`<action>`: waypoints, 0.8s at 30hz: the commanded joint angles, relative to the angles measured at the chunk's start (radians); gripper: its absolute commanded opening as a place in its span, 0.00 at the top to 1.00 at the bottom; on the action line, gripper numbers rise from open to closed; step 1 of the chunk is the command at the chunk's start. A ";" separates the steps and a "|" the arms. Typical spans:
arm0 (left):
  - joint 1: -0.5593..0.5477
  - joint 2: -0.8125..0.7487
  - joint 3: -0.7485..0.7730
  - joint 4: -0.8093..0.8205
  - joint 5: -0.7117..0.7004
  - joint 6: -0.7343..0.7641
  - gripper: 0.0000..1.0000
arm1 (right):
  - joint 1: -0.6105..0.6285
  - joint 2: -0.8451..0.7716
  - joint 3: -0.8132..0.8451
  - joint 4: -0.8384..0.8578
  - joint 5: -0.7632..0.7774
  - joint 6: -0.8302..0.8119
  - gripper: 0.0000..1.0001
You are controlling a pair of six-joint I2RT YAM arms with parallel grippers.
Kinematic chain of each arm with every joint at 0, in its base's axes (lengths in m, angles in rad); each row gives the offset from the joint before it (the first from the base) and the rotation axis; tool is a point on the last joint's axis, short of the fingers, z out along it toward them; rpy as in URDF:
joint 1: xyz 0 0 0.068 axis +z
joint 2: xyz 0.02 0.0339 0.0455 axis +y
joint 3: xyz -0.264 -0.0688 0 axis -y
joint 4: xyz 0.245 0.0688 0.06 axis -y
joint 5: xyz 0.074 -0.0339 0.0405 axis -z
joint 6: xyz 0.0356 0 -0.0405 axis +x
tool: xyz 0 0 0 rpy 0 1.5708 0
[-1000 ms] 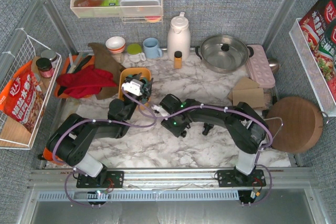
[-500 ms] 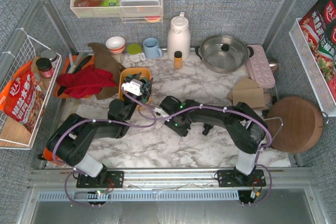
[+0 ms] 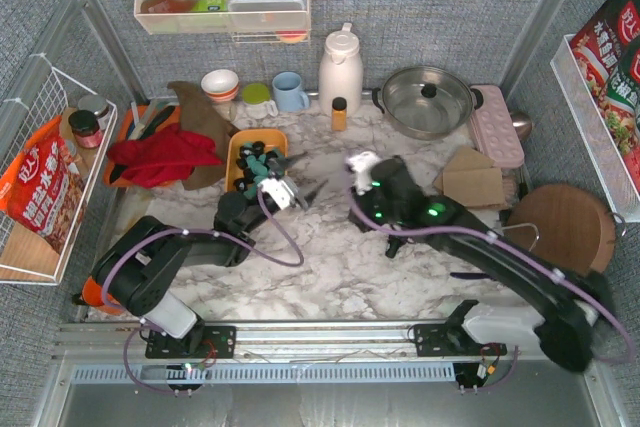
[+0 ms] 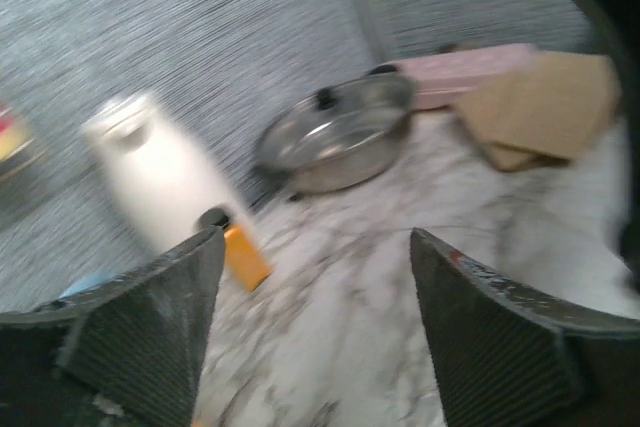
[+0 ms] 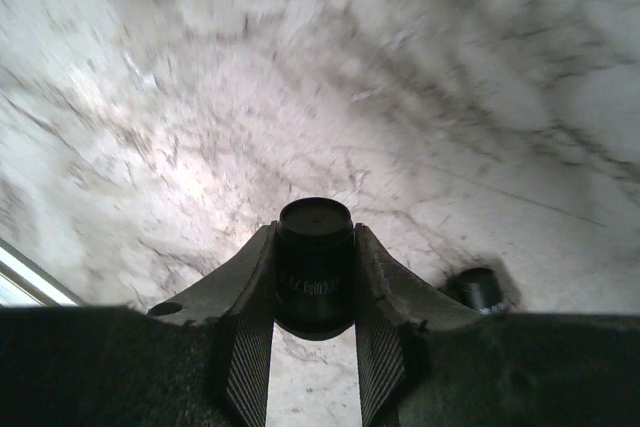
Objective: Mix the coffee capsules in the storage basket
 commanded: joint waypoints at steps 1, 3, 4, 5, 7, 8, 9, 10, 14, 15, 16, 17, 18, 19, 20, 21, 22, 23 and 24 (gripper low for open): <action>-0.072 -0.010 0.014 -0.052 0.309 0.122 0.12 | -0.079 -0.283 -0.163 0.271 -0.031 0.205 0.95; -0.107 -0.015 0.017 -0.086 0.334 0.152 0.07 | -0.093 -0.394 -0.238 0.371 -0.026 0.236 0.96; -0.124 -0.020 0.021 -0.118 0.343 0.185 0.07 | -0.095 -0.433 -0.261 0.410 -0.031 0.250 0.96; -0.141 -0.026 0.024 -0.146 0.343 0.223 0.06 | -0.097 -0.460 -0.280 0.428 -0.043 0.260 0.96; -0.169 -0.035 0.025 -0.164 0.334 0.239 0.04 | -0.098 -0.488 -0.296 0.468 -0.099 0.283 0.96; -0.180 -0.039 0.025 -0.163 0.330 0.239 0.04 | -0.098 -0.494 -0.307 0.492 -0.136 0.290 0.96; -0.190 -0.043 0.027 -0.163 0.328 0.240 0.04 | -0.098 -0.499 -0.322 0.516 -0.167 0.298 0.96; -0.199 -0.048 0.028 -0.164 0.329 0.240 0.04 | -0.098 -0.500 -0.334 0.543 -0.189 0.308 0.96; -0.231 -0.063 0.027 -0.169 0.332 0.242 0.05 | -0.098 -0.493 -0.374 0.640 -0.242 0.349 0.96; -0.240 -0.067 0.027 -0.169 0.322 0.244 0.05 | -0.097 -0.484 -0.378 0.663 -0.260 0.360 0.96; -0.246 -0.071 0.027 -0.168 0.314 0.248 0.06 | -0.097 -0.475 -0.380 0.679 -0.276 0.369 0.96; -0.251 -0.073 0.026 -0.167 0.307 0.250 0.06 | -0.097 -0.467 -0.382 0.695 -0.292 0.378 0.96; -0.256 -0.078 0.025 -0.166 0.299 0.252 0.07 | -0.098 -0.456 -0.382 0.704 -0.303 0.385 0.97; -0.258 -0.082 0.025 -0.166 0.293 0.256 0.08 | -0.098 -0.447 -0.381 0.709 -0.308 0.391 0.96; -0.260 -0.085 0.023 -0.166 0.284 0.261 0.09 | -0.098 -0.440 -0.382 0.714 -0.311 0.398 0.96; -0.261 -0.087 0.021 -0.163 0.273 0.265 0.11 | -0.099 -0.434 -0.384 0.722 -0.315 0.404 0.96; -0.262 -0.088 0.020 -0.159 0.263 0.269 0.13 | -0.098 -0.427 -0.386 0.730 -0.320 0.413 0.96; -0.264 -0.090 0.017 -0.155 0.254 0.272 0.15 | -0.098 -0.419 -0.384 0.731 -0.324 0.418 0.96; -0.264 -0.092 0.015 -0.148 0.244 0.275 0.17 | -0.099 -0.411 -0.383 0.731 -0.330 0.422 0.96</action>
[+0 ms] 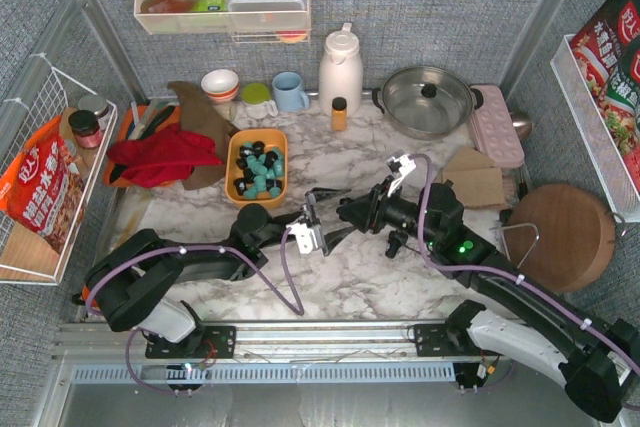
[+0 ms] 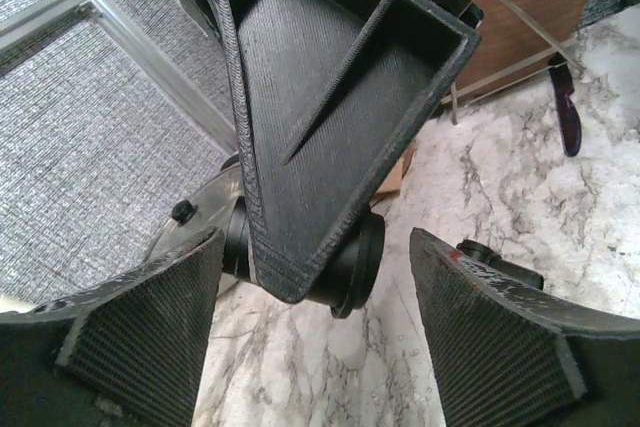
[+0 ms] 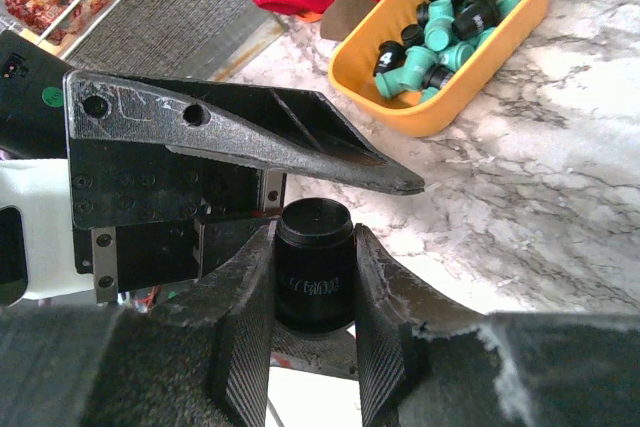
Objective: Mix the coffee capsules in the storage basket
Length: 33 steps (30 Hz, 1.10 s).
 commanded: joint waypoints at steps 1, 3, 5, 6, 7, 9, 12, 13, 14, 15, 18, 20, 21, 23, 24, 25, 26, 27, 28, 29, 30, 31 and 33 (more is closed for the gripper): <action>-0.004 -0.011 -0.007 0.031 -0.047 0.030 0.20 | 0.000 0.031 0.004 0.075 -0.055 0.044 0.96; -0.004 -0.014 -0.010 0.033 -0.053 0.042 0.27 | 0.001 0.048 0.008 0.063 -0.062 0.052 0.96; -0.004 -0.014 -0.012 0.033 -0.055 0.050 0.38 | 0.000 0.052 0.004 0.064 -0.063 0.059 0.96; -0.004 -0.014 -0.013 0.031 -0.057 0.053 0.44 | 0.000 0.053 0.003 0.066 -0.060 0.062 0.96; -0.004 -0.014 -0.013 0.033 -0.056 0.055 0.49 | 0.000 0.051 0.001 0.065 -0.058 0.063 0.96; -0.006 -0.015 -0.016 0.040 -0.066 0.059 0.58 | 0.000 0.049 0.006 0.050 -0.052 0.063 0.95; -0.007 -0.019 -0.019 0.040 -0.075 0.071 0.64 | 0.000 0.045 0.023 0.014 -0.040 0.058 0.87; -0.006 -0.019 -0.019 0.040 -0.079 0.073 0.65 | 0.001 0.042 0.026 0.004 -0.032 0.060 0.80; -0.007 -0.018 -0.020 0.037 -0.083 0.075 0.65 | -0.001 0.039 0.031 -0.009 -0.025 0.061 0.74; -0.006 -0.018 -0.021 0.035 -0.093 0.078 0.66 | -0.002 0.035 0.036 -0.025 -0.014 0.060 0.68; -0.003 -0.010 -0.024 0.025 -0.142 0.088 0.66 | -0.004 0.017 0.073 -0.118 0.028 0.031 0.55; 0.011 -0.001 -0.023 0.006 -0.174 0.101 0.66 | -0.008 -0.001 0.102 -0.212 0.063 -0.007 0.50; 0.024 0.005 -0.022 0.005 -0.188 0.099 0.67 | -0.012 -0.010 0.115 -0.254 0.085 -0.022 0.47; 0.061 0.023 -0.016 0.015 -0.199 0.067 0.68 | -0.019 -0.030 0.139 -0.330 0.133 -0.048 0.42; 0.085 0.032 -0.012 0.017 -0.201 0.047 0.68 | -0.023 -0.041 0.145 -0.363 0.161 -0.061 0.41; 0.111 0.042 -0.002 0.013 -0.208 0.028 0.68 | -0.026 -0.051 0.148 -0.389 0.194 -0.070 0.40; 0.139 0.052 0.011 -0.003 -0.222 0.008 0.68 | -0.027 -0.060 0.152 -0.424 0.242 -0.080 0.40; 0.170 0.062 0.026 -0.029 -0.247 -0.021 0.68 | -0.027 -0.063 0.159 -0.472 0.294 -0.093 0.40; 0.200 0.075 0.047 -0.069 -0.276 -0.039 0.68 | -0.027 -0.056 0.170 -0.522 0.364 -0.104 0.40; 0.233 0.088 0.072 -0.117 -0.312 -0.059 0.68 | -0.027 -0.041 0.182 -0.583 0.434 -0.111 0.41; 0.264 0.101 0.100 -0.180 -0.358 -0.081 0.67 | -0.027 -0.022 0.192 -0.634 0.491 -0.118 0.40; 0.289 0.115 0.132 -0.245 -0.405 -0.096 0.66 | -0.027 -0.002 0.197 -0.674 0.533 -0.126 0.40; 0.324 0.135 0.191 -0.368 -0.511 -0.118 0.65 | -0.027 0.044 0.196 -0.729 0.577 -0.135 0.39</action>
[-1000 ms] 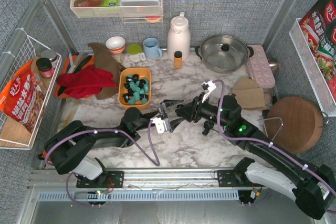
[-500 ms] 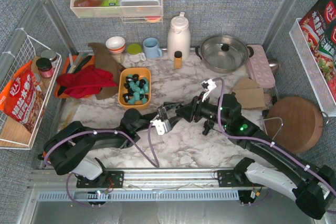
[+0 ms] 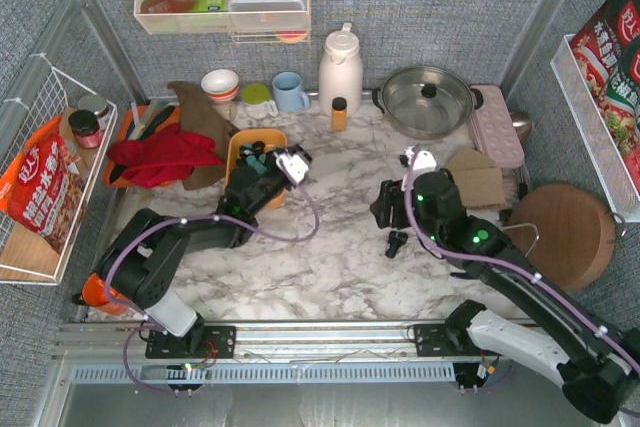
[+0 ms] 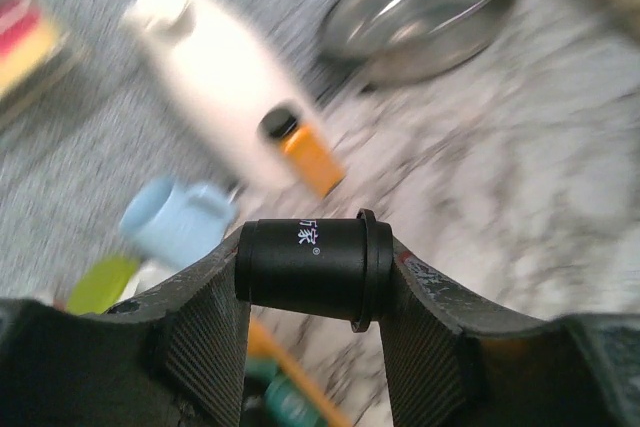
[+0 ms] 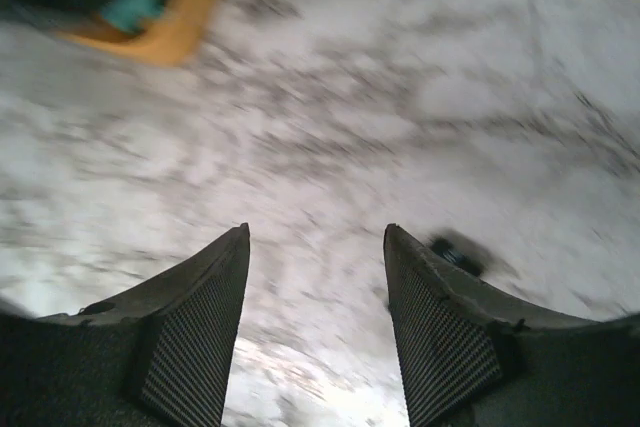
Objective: Mix the coffee capsules in the storage basket
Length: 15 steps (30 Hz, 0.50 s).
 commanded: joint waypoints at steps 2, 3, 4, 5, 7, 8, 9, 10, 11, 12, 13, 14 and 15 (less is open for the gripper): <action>0.087 0.050 0.141 -0.331 -0.267 -0.112 0.64 | -0.001 0.106 -0.002 -0.245 0.250 -0.016 0.38; 0.108 0.061 0.165 -0.372 -0.302 -0.139 0.64 | -0.001 0.126 -0.008 -0.258 0.269 0.014 0.38; 0.129 0.076 0.189 -0.412 -0.315 -0.175 0.63 | -0.001 0.144 -0.017 -0.266 0.278 0.047 0.37; 0.150 0.093 0.212 -0.454 -0.321 -0.210 0.62 | -0.002 0.157 -0.034 -0.262 0.282 0.083 0.37; 0.188 0.129 0.257 -0.522 -0.317 -0.271 0.59 | -0.002 0.178 -0.080 -0.215 0.289 0.187 0.37; 0.202 0.146 0.276 -0.548 -0.311 -0.293 0.58 | -0.002 0.188 -0.103 -0.194 0.291 0.226 0.37; 0.215 0.162 0.291 -0.571 -0.302 -0.312 0.57 | -0.001 0.200 -0.124 -0.175 0.292 0.261 0.37; 0.225 0.177 0.306 -0.589 -0.296 -0.329 0.56 | -0.001 0.212 -0.141 -0.160 0.293 0.291 0.38; 0.235 0.187 0.315 -0.600 -0.290 -0.347 0.55 | -0.001 0.225 -0.156 -0.147 0.293 0.317 0.38; 0.242 0.196 0.320 -0.605 -0.286 -0.365 0.53 | -0.002 0.236 -0.170 -0.130 0.290 0.338 0.38; 0.251 0.205 0.323 -0.606 -0.282 -0.384 0.50 | -0.001 0.245 -0.183 -0.113 0.285 0.352 0.38; 0.259 0.210 0.325 -0.605 -0.279 -0.403 0.46 | 0.000 0.251 -0.198 -0.090 0.281 0.366 0.39; 0.266 0.215 0.325 -0.602 -0.274 -0.416 0.43 | 0.000 0.254 -0.216 -0.063 0.276 0.377 0.40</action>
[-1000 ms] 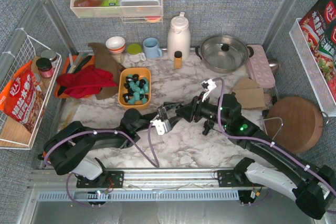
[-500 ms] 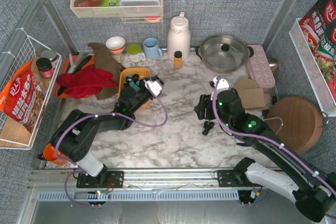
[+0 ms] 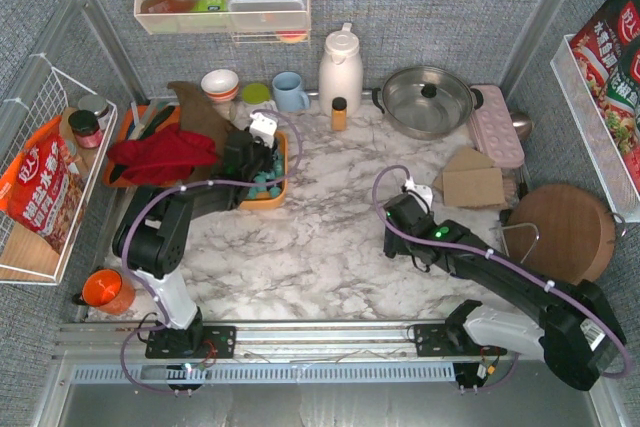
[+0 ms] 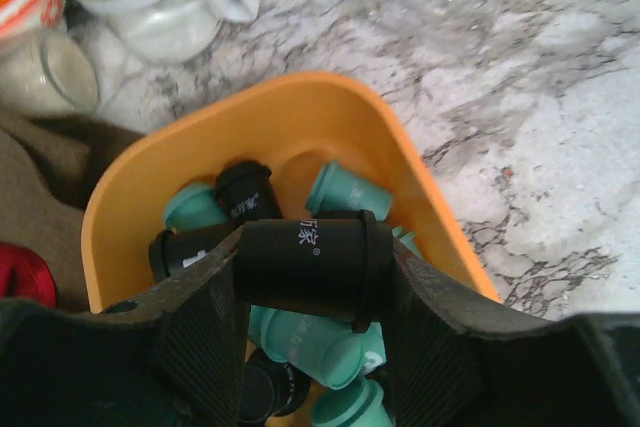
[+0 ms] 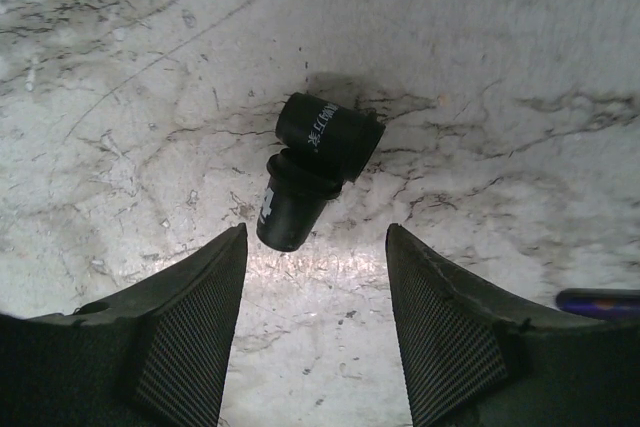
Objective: Mix the coffee capsules in the storage basket
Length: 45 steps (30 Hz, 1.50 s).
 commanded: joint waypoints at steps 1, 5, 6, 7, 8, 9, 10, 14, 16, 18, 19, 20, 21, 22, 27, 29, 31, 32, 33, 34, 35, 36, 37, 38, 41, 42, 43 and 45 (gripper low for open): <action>0.030 0.020 0.012 -0.040 0.014 -0.115 0.40 | 0.001 0.015 -0.059 0.139 0.009 0.127 0.40; 0.035 0.016 0.005 -0.015 0.020 -0.135 0.29 | 0.000 0.023 -0.123 0.257 -0.002 0.135 0.45; 0.035 0.011 0.002 -0.008 0.021 -0.142 0.25 | 0.001 0.034 -0.127 0.265 0.001 0.134 0.46; 0.035 0.006 0.000 -0.003 0.022 -0.147 0.20 | 0.001 0.047 -0.127 0.268 0.006 0.133 0.47; 0.035 -0.001 -0.002 0.000 0.027 -0.149 0.15 | 0.001 0.064 -0.127 0.272 0.010 0.132 0.48; 0.035 -0.007 -0.003 0.002 0.033 -0.150 0.12 | 0.001 0.078 -0.128 0.277 0.012 0.131 0.48; 0.036 -0.018 -0.006 0.007 0.040 -0.150 0.09 | 0.001 0.089 -0.130 0.285 0.014 0.131 0.49; 0.033 -0.071 -0.049 0.085 0.134 -0.118 0.06 | 0.001 0.126 -0.146 0.325 0.028 0.125 0.56; 0.028 -0.096 -0.087 0.163 0.218 -0.094 0.06 | 0.001 0.140 -0.147 0.331 0.037 0.114 0.59; 0.016 -0.117 -0.117 0.227 0.260 -0.083 0.06 | 0.001 0.146 -0.144 0.328 0.044 0.098 0.61; 0.008 -0.122 -0.130 0.251 0.289 -0.073 0.06 | 0.000 0.144 -0.141 0.325 0.044 0.090 0.63; 0.000 -0.128 -0.138 0.272 0.318 -0.058 0.06 | 0.001 0.139 -0.137 0.316 0.044 0.083 0.65; -0.011 -0.133 -0.147 0.289 0.352 -0.038 0.06 | 0.001 0.127 -0.130 0.305 0.040 0.074 0.67; -0.024 -0.138 -0.156 0.304 0.386 -0.013 0.06 | 0.000 0.109 -0.122 0.291 0.031 0.064 0.70; -0.112 -0.169 -0.239 0.399 0.603 0.198 0.02 | 0.001 -0.027 -0.073 0.225 -0.035 0.001 0.75; -0.162 -0.181 -0.257 0.402 0.663 0.244 0.01 | 0.001 -0.097 -0.043 0.198 -0.061 -0.026 0.76; -0.206 -0.188 -0.262 0.404 0.702 0.260 0.01 | 0.001 -0.151 -0.017 0.199 -0.097 -0.048 0.76; -0.227 -0.191 -0.261 0.406 0.721 0.263 0.01 | 0.001 -0.175 -0.004 0.204 -0.121 -0.058 0.76; -0.248 -0.193 -0.261 0.410 0.750 0.262 0.01 | 0.001 -0.195 0.005 0.218 -0.148 -0.063 0.76; -0.269 -0.194 -0.261 0.415 0.763 0.258 0.01 | 0.000 -0.211 0.009 0.233 -0.176 -0.065 0.76; -0.291 -0.196 -0.262 0.422 0.775 0.250 0.01 | 0.000 -0.226 0.011 0.260 -0.199 -0.063 0.76; -0.311 -0.197 -0.260 0.427 0.786 0.241 0.01 | 0.000 -0.238 0.005 0.291 -0.219 -0.060 0.76; -0.330 -0.197 -0.258 0.430 0.788 0.231 0.01 | 0.000 -0.249 -0.004 0.327 -0.236 -0.056 0.76; -0.351 -0.199 -0.257 0.436 0.788 0.220 0.01 | 0.001 -0.260 -0.017 0.367 -0.248 -0.049 0.76; -0.401 -0.208 -0.265 0.479 0.783 0.189 0.01 | 0.002 -0.285 -0.063 0.487 -0.279 -0.025 0.76; -0.415 -0.211 -0.270 0.492 0.784 0.182 0.01 | 0.003 -0.292 -0.078 0.525 -0.288 -0.015 0.76; -0.427 -0.213 -0.271 0.500 0.788 0.179 0.01 | 0.003 -0.299 -0.094 0.562 -0.296 -0.011 0.76; -0.448 -0.216 -0.272 0.500 0.787 0.176 0.01 | 0.004 -0.308 -0.109 0.608 -0.310 -0.003 0.76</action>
